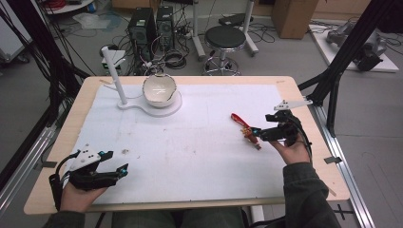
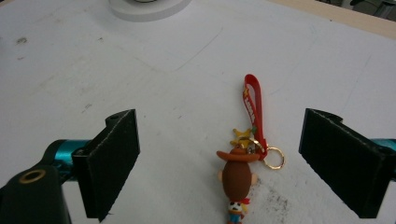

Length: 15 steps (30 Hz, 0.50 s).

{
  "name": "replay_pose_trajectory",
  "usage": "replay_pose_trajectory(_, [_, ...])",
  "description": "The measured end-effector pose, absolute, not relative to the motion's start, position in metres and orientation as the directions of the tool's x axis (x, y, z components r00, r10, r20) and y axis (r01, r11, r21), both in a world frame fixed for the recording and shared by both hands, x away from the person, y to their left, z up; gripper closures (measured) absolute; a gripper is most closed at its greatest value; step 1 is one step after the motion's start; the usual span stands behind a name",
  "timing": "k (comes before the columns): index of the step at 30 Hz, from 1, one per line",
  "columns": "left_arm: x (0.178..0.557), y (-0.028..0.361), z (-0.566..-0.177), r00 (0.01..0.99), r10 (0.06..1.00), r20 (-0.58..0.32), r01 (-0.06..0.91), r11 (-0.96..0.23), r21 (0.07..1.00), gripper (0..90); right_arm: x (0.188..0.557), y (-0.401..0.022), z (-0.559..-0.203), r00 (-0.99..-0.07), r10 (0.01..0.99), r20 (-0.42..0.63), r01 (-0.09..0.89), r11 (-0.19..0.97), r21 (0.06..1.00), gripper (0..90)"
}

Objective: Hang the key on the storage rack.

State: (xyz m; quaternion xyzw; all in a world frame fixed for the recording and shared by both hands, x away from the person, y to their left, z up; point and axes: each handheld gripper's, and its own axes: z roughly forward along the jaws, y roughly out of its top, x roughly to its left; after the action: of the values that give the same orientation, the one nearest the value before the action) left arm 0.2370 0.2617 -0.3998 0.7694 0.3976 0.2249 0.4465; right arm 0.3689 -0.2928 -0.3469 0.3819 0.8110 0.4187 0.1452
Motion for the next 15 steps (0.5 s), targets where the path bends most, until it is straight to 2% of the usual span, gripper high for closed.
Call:
replay_pose_trajectory(5, [0.237, 0.261, -0.4, 0.582, 0.813, -0.007, 0.411, -0.287, 0.866, 27.4, 0.388, -0.289, -0.34, -0.663, 0.744, 0.082, 0.521, 0.38, 0.765, 12.3])
replay_pose_trajectory(15, [0.238, 0.261, -0.4, 0.584, 0.812, -0.005, 0.409, -0.29, 0.865, 27.4, 0.426, -0.28, -0.341, -0.64, 0.762, 0.099, 0.565, 0.38, 0.732, 19.1])
